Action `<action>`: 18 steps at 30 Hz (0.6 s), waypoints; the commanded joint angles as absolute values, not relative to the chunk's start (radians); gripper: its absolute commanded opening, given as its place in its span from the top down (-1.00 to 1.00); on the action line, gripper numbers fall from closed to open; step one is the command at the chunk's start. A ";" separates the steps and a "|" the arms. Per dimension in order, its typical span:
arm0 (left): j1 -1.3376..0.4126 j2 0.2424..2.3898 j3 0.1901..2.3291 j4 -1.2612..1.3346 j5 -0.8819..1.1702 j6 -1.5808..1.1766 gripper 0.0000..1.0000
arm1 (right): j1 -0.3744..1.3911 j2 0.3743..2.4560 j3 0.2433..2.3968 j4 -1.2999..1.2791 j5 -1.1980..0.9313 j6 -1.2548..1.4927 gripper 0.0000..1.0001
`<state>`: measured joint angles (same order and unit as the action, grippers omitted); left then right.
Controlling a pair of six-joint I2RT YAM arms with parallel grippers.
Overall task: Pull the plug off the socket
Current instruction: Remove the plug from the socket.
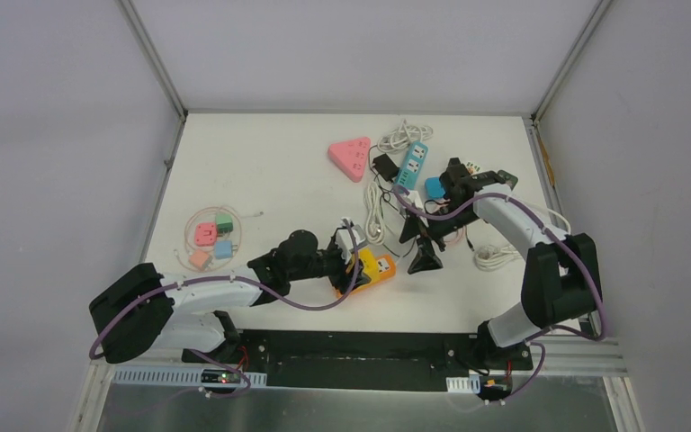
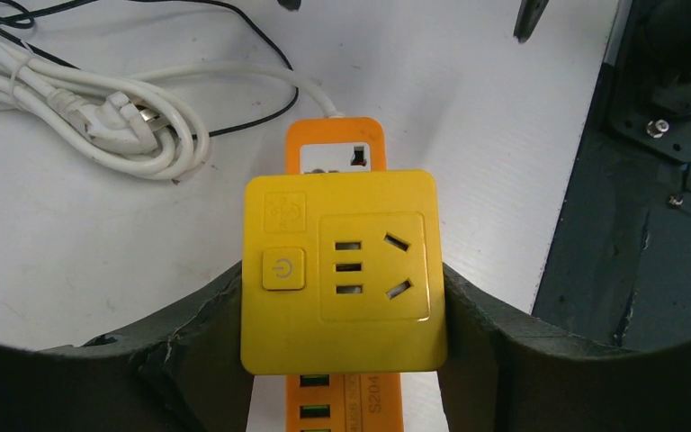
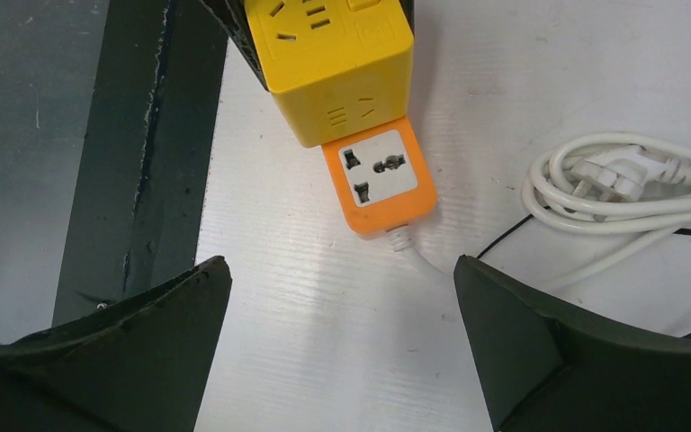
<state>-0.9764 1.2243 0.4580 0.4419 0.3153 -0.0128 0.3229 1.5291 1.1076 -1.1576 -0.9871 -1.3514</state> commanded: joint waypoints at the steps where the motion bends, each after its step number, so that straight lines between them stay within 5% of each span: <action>1: -0.991 1.203 0.462 0.627 0.356 -0.094 1.00 | 0.319 1.548 1.071 -1.077 -1.093 -1.340 -1.00; 18: -1.003 1.242 0.434 0.760 0.440 -0.084 1.00 | 0.399 1.459 0.937 -0.770 -1.003 -1.223 -1.00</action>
